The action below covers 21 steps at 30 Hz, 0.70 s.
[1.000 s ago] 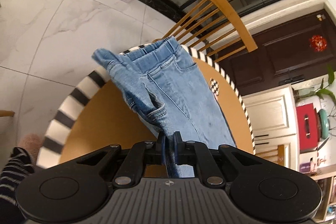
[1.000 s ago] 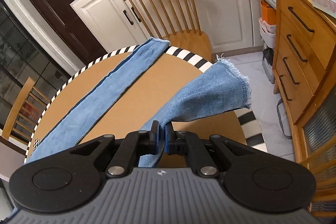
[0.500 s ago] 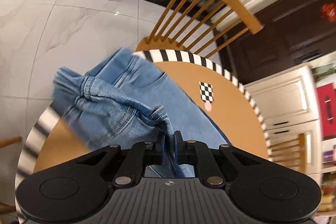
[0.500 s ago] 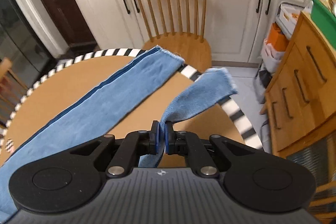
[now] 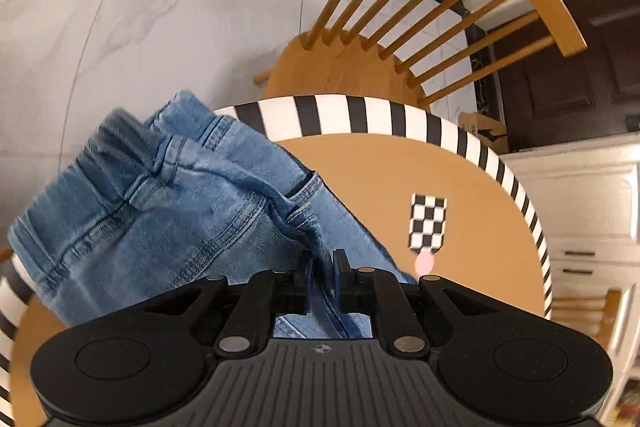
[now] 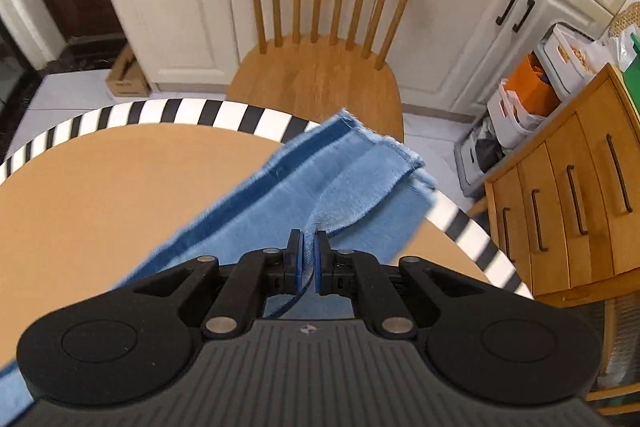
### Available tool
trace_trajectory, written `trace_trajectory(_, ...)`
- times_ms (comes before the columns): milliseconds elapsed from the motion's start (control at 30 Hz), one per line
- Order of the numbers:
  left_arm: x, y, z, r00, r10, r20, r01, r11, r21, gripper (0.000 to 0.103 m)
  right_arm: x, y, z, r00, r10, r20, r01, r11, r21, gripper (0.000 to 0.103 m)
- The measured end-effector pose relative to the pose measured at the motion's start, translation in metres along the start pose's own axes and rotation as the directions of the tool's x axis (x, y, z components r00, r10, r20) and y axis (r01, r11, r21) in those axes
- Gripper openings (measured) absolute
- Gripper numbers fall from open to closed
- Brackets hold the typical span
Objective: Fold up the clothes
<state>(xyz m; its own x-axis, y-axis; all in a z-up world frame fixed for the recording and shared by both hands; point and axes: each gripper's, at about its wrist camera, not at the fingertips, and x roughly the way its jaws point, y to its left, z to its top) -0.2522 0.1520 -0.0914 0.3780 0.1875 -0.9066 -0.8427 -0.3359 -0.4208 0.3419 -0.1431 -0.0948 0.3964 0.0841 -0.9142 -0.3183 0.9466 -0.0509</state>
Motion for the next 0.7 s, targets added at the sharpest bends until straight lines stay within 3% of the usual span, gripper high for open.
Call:
trace_trajectory(167, 0.005, -0.012, 0.011, 1.000, -0.025, -0.010, 0.025, 0.999, -0.027, 0.011, 0.037, 0.020, 0.019, 0.996, -0.043, -0.072, 0.046, 0.998, 0.035, 0.006)
trace_trajectory(333, -0.009, -0.005, 0.007, 0.996, -0.089, 0.001, 0.088, 0.993, -0.077, 0.011, 0.058, 0.020, 0.022, 0.993, -0.020, -0.113, 0.031, 0.995, 0.099, 0.007)
trace_trajectory(567, -0.022, -0.007, 0.001, 0.986, -0.160, 0.057, 0.164, 0.983, -0.088, 0.011, 0.038, -0.010, 0.030, 0.988, 0.123, -0.090, -0.102, 0.974, 0.203, 0.007)
trace_trajectory(700, -0.032, -0.007, -0.003, 0.979, -0.195, 0.059, 0.200, 0.976, -0.092, 0.012, 0.019, -0.025, 0.038, 0.985, 0.158, -0.069, -0.140, 0.967, 0.214, 0.007)
